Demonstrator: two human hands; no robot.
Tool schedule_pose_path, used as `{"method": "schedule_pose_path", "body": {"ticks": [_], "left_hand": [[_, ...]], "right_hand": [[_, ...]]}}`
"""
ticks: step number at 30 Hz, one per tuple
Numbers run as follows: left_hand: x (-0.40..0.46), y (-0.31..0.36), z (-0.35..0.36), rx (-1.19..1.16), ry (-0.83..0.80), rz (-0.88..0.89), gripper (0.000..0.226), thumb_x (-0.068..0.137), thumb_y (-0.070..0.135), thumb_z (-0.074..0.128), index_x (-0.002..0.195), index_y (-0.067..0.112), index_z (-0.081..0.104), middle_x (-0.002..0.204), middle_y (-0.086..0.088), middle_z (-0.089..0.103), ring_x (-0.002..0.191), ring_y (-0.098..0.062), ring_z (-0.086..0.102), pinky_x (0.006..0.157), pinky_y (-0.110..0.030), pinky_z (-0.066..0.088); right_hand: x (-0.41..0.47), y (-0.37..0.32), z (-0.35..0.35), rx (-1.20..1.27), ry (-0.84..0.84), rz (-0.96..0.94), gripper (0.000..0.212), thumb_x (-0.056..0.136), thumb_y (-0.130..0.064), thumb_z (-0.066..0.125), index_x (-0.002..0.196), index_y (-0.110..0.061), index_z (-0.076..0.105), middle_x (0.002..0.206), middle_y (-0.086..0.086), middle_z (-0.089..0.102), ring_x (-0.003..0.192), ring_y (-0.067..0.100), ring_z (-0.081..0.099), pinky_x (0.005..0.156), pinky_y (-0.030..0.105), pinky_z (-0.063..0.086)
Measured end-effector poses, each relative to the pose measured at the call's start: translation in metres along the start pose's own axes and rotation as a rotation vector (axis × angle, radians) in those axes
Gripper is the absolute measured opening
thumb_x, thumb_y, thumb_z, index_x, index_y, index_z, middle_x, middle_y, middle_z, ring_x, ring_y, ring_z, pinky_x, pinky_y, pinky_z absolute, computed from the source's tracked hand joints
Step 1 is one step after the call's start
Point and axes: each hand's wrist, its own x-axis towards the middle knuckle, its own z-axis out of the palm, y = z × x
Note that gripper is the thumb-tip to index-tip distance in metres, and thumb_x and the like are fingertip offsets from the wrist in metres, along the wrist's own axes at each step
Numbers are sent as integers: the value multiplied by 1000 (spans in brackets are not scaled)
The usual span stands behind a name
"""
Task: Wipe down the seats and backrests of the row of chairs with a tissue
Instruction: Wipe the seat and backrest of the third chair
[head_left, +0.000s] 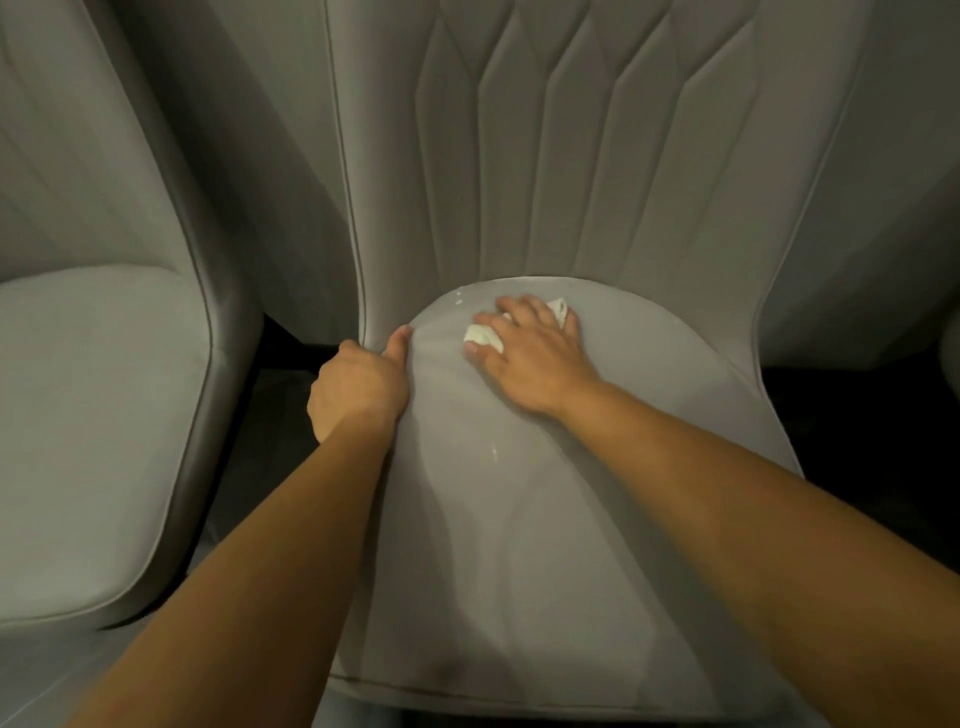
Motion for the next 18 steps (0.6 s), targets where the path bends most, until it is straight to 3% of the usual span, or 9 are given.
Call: {"method": "schedule_pose_path", "body": {"ticks": [4, 9, 13, 16, 18], "left_hand": [[-1, -3, 1, 4, 0, 18, 90, 77, 89, 24, 114, 15, 57, 95, -9, 61, 78, -26, 54, 63, -38, 42], [-2, -6, -2, -2, -8, 45, 83, 83, 84, 25, 111, 13, 57, 91, -9, 61, 76, -26, 56, 61, -37, 42], [-5, -7, -4, -3, -16, 61, 73, 86, 80, 26, 101, 14, 53, 71, 1, 45, 60, -17, 44, 50, -33, 31], [-6, -10, -7, -35, -35, 92, 64, 90, 76, 28, 99, 16, 50, 71, 2, 43, 61, -17, 42, 54, -35, 32], [-7, -14, -8, -38, -55, 125, 60, 92, 72, 29, 102, 16, 48, 73, 4, 42, 62, -16, 43, 54, -34, 32]], "right_hand": [[-69, -12, -1, -15, -134, -186, 57, 98, -65, 26, 150, -42, 31, 166, -8, 9, 153, 17, 3, 121, 55, 5], [-151, -42, 6, -105, -199, -346, 66, 93, -70, 18, 153, -42, 25, 167, -3, 8, 154, 24, -3, 119, 57, 1], [-147, -47, 6, -125, -214, -311, 63, 94, -68, 18, 151, -44, 25, 167, -2, 10, 154, 26, 0, 120, 58, 1], [-101, -45, 2, -162, -185, -210, 63, 92, -67, 11, 150, -44, 24, 166, -2, 13, 153, 25, 5, 119, 57, -1], [-60, -35, 1, -185, -141, -112, 59, 96, -64, 20, 152, -43, 22, 166, 0, 12, 153, 25, 8, 118, 58, 1]]}}
